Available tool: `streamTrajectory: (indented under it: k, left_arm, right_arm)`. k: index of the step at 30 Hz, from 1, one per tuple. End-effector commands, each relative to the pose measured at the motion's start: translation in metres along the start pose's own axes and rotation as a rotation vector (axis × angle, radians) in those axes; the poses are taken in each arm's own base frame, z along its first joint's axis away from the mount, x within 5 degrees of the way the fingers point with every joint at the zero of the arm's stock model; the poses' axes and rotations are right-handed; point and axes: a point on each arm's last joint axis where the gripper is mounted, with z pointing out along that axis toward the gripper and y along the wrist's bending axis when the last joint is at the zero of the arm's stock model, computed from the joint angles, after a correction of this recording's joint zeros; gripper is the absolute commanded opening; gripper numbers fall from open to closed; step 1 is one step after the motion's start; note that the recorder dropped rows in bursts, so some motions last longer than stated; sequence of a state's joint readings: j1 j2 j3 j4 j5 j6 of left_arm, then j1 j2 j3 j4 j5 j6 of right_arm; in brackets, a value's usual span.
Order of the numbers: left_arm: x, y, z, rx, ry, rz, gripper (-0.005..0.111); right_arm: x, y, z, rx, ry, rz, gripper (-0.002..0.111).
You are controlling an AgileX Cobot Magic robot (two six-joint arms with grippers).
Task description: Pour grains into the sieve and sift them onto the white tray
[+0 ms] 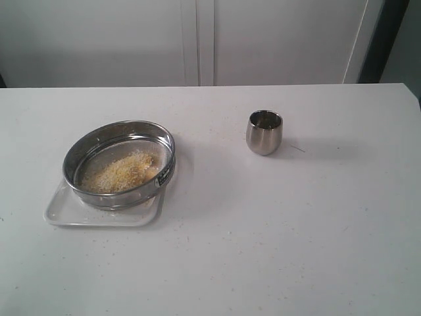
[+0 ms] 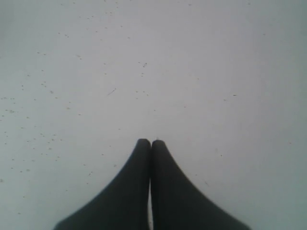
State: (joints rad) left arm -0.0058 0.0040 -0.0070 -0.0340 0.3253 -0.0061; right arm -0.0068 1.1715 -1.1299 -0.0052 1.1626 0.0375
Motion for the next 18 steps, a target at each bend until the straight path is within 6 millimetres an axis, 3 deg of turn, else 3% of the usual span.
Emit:
streamTrajectory:
  k: [1,4,18]
  left_arm:
    - [-0.006,0.001,0.000,-0.007,-0.086,0.008,0.000]
    - [-0.014,0.002,-0.001,-0.020,-0.179,0.008,0.000]
    - [-0.024,0.003,-0.003,-0.026,-0.283,-0.038,0.000]
  right_arm:
    - [0.000,-0.002,-0.001,0.008,-0.014,0.003,0.000]
    - [0.000,-0.002,-0.001,0.008,-0.014,0.003,0.000]
    - [-0.001,-0.002,-0.001,0.008,-0.023,0.003,0.000]
